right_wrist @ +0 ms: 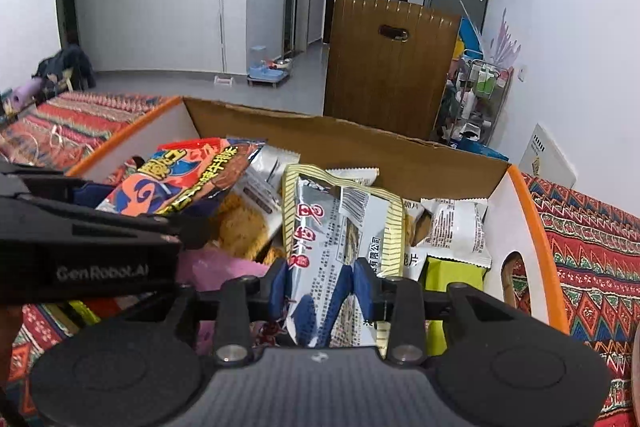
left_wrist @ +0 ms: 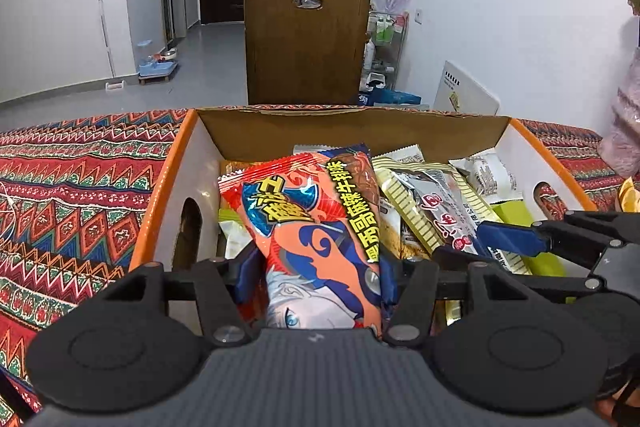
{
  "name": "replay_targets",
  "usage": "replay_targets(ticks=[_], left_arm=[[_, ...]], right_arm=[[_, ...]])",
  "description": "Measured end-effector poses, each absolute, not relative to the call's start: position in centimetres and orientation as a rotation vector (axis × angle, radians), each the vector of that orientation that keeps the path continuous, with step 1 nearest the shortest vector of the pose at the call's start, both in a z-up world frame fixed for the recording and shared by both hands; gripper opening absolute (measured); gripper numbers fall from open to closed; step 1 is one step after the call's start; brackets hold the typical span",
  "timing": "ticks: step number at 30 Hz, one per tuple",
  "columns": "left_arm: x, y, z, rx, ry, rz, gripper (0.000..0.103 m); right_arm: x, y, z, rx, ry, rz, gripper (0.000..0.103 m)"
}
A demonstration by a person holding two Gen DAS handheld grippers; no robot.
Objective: Organize snacks
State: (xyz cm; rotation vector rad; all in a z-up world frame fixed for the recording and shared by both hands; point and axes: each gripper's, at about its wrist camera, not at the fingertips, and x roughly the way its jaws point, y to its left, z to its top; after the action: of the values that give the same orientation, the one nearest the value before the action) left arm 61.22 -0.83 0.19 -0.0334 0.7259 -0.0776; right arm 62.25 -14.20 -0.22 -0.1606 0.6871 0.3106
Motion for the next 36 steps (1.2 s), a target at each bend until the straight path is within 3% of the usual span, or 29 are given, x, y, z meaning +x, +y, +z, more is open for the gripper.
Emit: replay_targets(ticks=[4, 15, 27, 36], left_arm=[[61.6, -0.5, 0.1, -0.054, 0.742, -0.080, 0.067], [57.2, 0.0, 5.8, -0.038, 0.653, -0.092, 0.073], [47.2, 1.3, 12.7, -0.016, 0.555, -0.105, 0.080], [38.1, 1.5, 14.4, -0.021, 0.488, -0.098, 0.081]], right_arm=[[62.1, -13.8, 0.0, -0.169, 0.698, 0.318, 0.044], [58.6, -16.3, 5.3, -0.169, 0.621, 0.305, 0.045], [49.6, -20.9, 13.3, -0.169, 0.516, 0.255, 0.056], [41.3, -22.7, 15.1, -0.143, 0.461, 0.252, 0.064]])
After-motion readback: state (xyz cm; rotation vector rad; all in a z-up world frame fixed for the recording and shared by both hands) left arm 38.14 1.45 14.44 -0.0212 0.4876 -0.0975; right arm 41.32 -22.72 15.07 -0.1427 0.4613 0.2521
